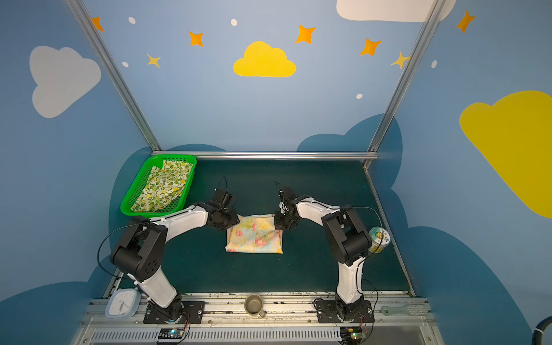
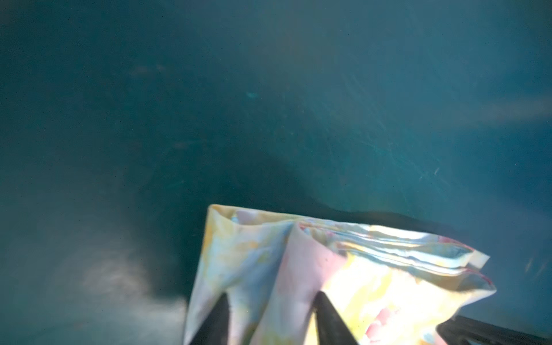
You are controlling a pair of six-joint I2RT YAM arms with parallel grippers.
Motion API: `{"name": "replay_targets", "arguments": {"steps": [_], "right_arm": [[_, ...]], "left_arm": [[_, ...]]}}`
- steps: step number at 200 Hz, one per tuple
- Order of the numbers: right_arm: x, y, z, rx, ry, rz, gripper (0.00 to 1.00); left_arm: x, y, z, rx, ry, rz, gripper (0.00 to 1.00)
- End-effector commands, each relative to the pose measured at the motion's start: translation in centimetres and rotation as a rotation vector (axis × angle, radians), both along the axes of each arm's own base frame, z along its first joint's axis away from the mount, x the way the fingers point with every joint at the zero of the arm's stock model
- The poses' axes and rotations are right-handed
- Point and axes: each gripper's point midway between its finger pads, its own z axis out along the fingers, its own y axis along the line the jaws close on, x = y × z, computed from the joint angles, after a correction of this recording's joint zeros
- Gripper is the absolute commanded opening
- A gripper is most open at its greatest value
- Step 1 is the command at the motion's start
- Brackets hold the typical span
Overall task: Fold and stack skirts
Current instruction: Smooth out the skirt at the center of the table, then move the skirt to the top-right of the table.
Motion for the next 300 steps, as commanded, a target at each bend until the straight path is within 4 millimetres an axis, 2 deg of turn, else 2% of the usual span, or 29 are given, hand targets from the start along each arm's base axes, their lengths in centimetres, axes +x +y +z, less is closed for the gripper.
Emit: {"name": "replay_targets", "arguments": {"steps": [1,23,41,61,72,108,147,178,233,300], "right_arm": [[-0.4,-0.7,3.0,0.022,-0.034,-0.002,0.41],[-0.8,-1.1,4.7,0.044,-0.050,0.009,0.50],[-1.5,-1.2,4.8,0.059,-0.035,0.024,0.55],[-2.5,-1.4,3.8,0.077,0.003,0.020,0.58],[-2.9,-1.4,3.1,0.089,0.020,0.016,0.60],[-3.6,-1.2,1.0,0.126,0.046,-0.015,0.61],[-3.6,-0.9,0.4,0.143,0.047,-0.022,0.62],[-3.3,-0.9,-0.4,0.136,0.054,-0.028,0.60],[-3.8,-1.4,-2.4,0.104,0.087,-0.049,0.49],[-4.1,-1.5,-4.3,0.097,0.120,-0.059,0.45]], "left_arm": [[-0.7,1.5,2.6,0.029,-0.052,0.020,0.59],[-1.6,1.1,4.4,0.005,-0.096,0.006,0.59],[-2.3,0.1,6.2,0.014,-0.138,-0.043,0.58],[-3.2,-2.7,8.0,-0.014,-0.185,-0.128,0.58],[-3.7,-4.6,8.3,-0.036,-0.196,-0.177,0.57],[-4.2,-9.8,7.1,-0.084,-0.152,-0.309,0.56],[-4.3,-13.0,4.0,-0.101,-0.080,-0.351,0.54],[-4.3,-13.4,1.8,-0.096,-0.021,-0.338,0.52],[-5.0,-13.1,-1.2,-0.071,0.063,-0.321,0.49],[-5.4,-12.7,-3.0,-0.052,0.097,-0.295,0.49]]}}
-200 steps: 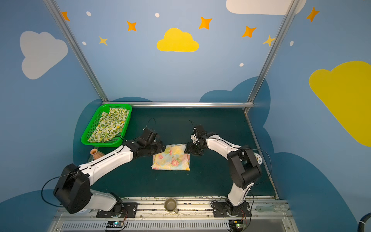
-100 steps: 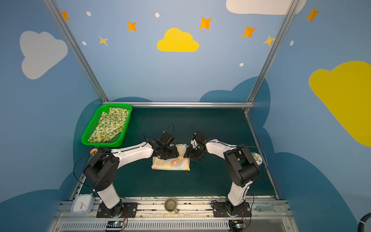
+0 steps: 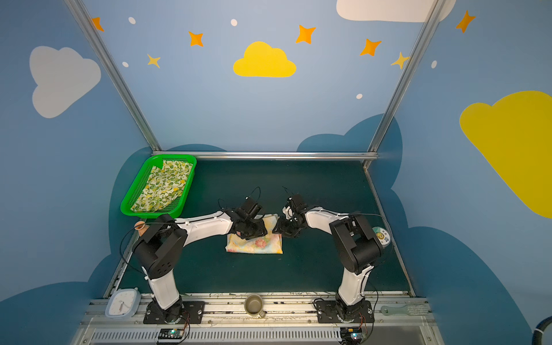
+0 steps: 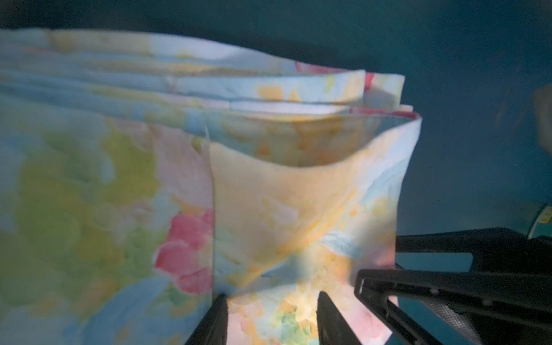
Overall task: Fold and stack skirts
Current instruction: Move the skirt to the top-right of the table.
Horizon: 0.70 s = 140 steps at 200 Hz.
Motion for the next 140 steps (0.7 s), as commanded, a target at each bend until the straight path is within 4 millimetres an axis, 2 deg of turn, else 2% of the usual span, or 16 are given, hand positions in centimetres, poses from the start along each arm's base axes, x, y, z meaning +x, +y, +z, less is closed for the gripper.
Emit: {"name": "replay_targets", "arguments": {"steps": [1,29,63,80,90,117,140], "right_arm": [[-1.6,-1.5,-3.7,-0.085,0.078,-0.013,0.45],[-1.3,-1.3,-3.9,-0.079,0.073,-0.018,0.40],[-0.9,-1.0,-3.5,-0.062,0.053,-0.023,0.26],[-0.7,-0.9,-3.0,-0.056,0.038,-0.016,0.14],[-0.5,-0.7,-2.6,-0.051,0.030,-0.009,0.00],[0.1,-0.9,-1.3,-0.048,0.014,0.003,0.00],[1.1,-1.7,0.1,-0.022,0.016,-0.006,0.00]], "left_arm": [[-0.6,0.8,-1.8,0.045,0.047,0.017,0.49],[-0.7,0.9,-2.2,0.056,0.055,0.016,0.48],[-0.7,0.9,-2.5,0.061,0.063,0.016,0.48],[-0.5,0.8,-2.4,0.058,0.057,0.020,0.48],[-0.3,0.6,-2.2,0.049,0.050,0.024,0.48],[0.6,0.3,-0.6,0.016,0.019,0.037,0.48],[1.9,1.1,1.5,-0.023,-0.011,0.069,0.48]]}}
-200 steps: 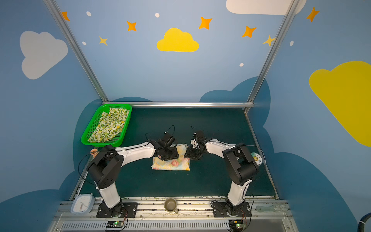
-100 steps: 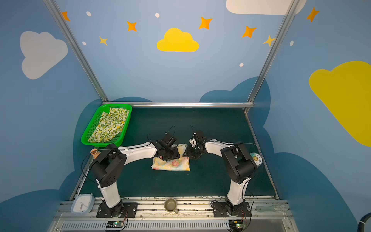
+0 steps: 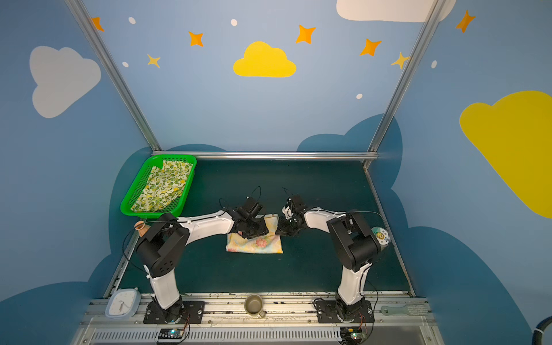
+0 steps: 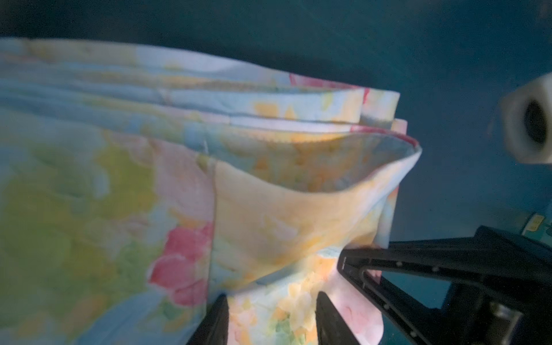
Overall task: Fold and stack skirts
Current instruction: Move the skirt to the top-right of the table.
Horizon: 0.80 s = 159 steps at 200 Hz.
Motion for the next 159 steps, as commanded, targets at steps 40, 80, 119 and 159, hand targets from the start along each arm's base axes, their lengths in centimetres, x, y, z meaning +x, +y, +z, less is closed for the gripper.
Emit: {"name": "replay_targets", "arguments": {"steps": [40,80,119,159], "right_arm": [[2.5,-4.6,2.6,0.001,0.038,-0.003,0.00],[4.7,-9.3,3.3,0.005,0.060,-0.027,0.00],[7.0,-14.9,3.3,-0.014,0.088,-0.103,0.00],[9.6,-19.9,4.6,0.022,0.073,-0.198,0.00]], "left_arm": [[2.4,4.2,4.5,-0.072,-0.032,0.109,0.49],[2.1,6.4,6.7,-0.107,-0.076,0.144,0.55],[1.7,7.0,7.8,-0.140,-0.103,0.165,0.59],[1.6,6.5,8.2,-0.189,-0.097,0.170,0.60]]}}
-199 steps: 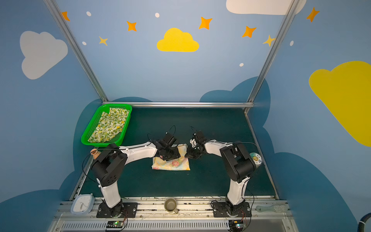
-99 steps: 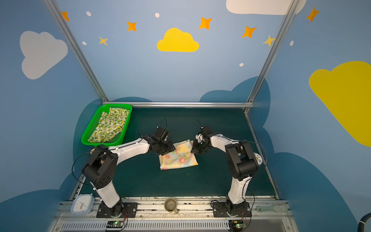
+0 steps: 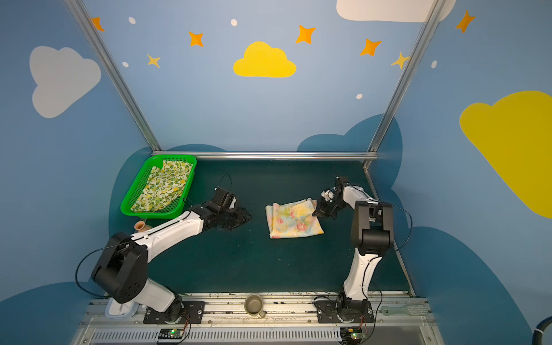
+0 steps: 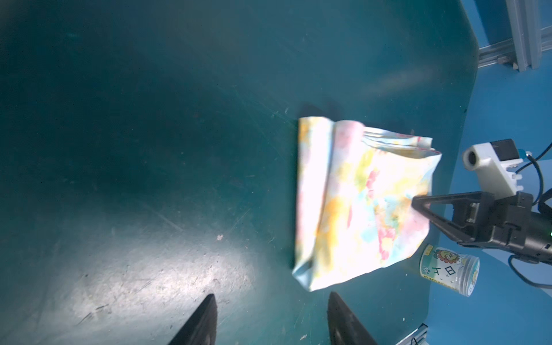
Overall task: Fold and stack skirts
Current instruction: Move the skirt to the top-right of the table.
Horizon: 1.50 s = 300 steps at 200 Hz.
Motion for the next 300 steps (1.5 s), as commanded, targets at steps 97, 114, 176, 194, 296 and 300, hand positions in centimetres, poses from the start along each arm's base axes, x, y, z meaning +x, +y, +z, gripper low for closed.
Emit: {"name": "replay_targets", "arguments": {"steps": [97,114,176,194,296,300], "right_arm": [[5.5,-12.8,0.8,-0.007,0.001,-0.134,0.00],[6.1,-14.2,0.6,-0.029,0.008,-0.143,0.00],[8.8,-17.4,1.5,-0.042,-0.015,-0.146,0.00],[9.7,-18.1,1.6,-0.058,-0.024,-0.139,0.00],[11.6,-19.6,0.9,-0.069,-0.074,-0.149,0.00],[11.6,-19.6,0.9,-0.069,-0.072,-0.149,0.00]], "left_arm": [[1.3,-1.7,1.1,-0.077,-0.007,-0.016,0.61],[1.6,-2.1,0.6,-0.089,0.015,-0.009,0.60],[3.0,-3.4,-0.4,-0.088,0.053,0.003,0.60],[3.3,-3.7,-0.4,-0.084,0.059,0.002,0.60],[4.3,-4.7,-1.2,-0.065,0.091,-0.004,0.60],[4.3,-4.8,-1.2,-0.067,0.091,-0.006,0.60]]}}
